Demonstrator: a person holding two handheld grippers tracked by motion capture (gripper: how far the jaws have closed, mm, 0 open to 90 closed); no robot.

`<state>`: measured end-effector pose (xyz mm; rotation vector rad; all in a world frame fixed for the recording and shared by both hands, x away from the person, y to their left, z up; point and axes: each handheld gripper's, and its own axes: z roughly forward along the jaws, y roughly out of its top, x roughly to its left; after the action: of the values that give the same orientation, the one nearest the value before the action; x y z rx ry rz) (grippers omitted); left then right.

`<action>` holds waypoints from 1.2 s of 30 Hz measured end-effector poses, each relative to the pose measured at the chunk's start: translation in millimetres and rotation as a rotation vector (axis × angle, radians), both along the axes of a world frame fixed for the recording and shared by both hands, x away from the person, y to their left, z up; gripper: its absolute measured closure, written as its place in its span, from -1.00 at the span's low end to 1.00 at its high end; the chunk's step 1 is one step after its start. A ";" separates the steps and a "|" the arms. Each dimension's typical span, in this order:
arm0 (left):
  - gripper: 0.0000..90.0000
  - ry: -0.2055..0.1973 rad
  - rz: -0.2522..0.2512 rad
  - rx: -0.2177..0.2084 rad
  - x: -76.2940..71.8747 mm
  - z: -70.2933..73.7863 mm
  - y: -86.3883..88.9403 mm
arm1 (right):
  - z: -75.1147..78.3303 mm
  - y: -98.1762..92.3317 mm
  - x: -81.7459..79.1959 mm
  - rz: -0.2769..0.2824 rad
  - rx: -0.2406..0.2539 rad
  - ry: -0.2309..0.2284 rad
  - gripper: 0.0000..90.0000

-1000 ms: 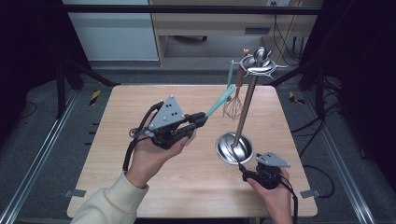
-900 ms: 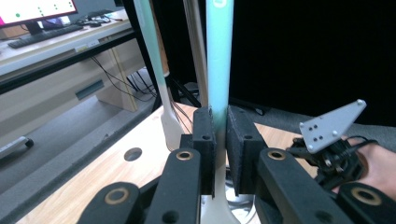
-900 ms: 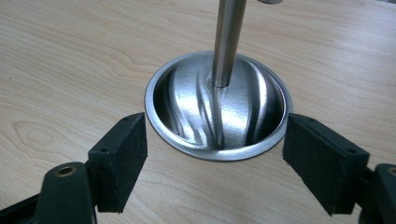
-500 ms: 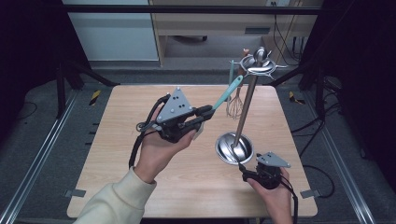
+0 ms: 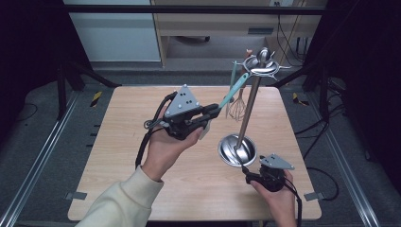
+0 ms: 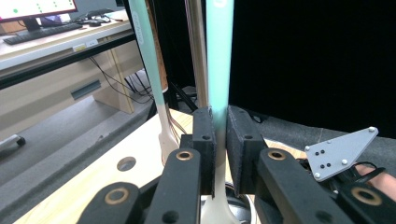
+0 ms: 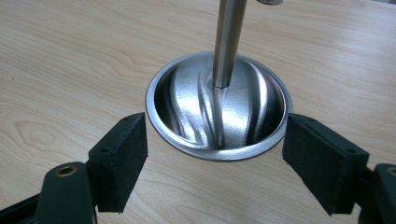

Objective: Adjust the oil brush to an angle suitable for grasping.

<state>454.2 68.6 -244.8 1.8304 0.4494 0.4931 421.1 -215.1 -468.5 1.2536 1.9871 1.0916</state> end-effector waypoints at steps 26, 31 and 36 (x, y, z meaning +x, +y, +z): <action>0.83 0.027 -0.002 0.045 12.0 -6.6 -15.1 | 0.3 -0.8 0.0 0.003 0.003 0.000 -0.50; 0.83 0.036 -0.003 0.043 15.4 -10.6 -19.5 | 0.5 -0.9 -0.3 0.003 0.006 0.001 -0.50; 0.83 0.042 -0.010 0.045 17.1 -12.0 -21.0 | 0.4 -1.4 -0.3 0.004 0.007 0.002 -0.50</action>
<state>471.3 47.6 -256.8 1.8881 0.4609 0.4613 420.8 -216.6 -468.1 1.2549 1.9899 1.1008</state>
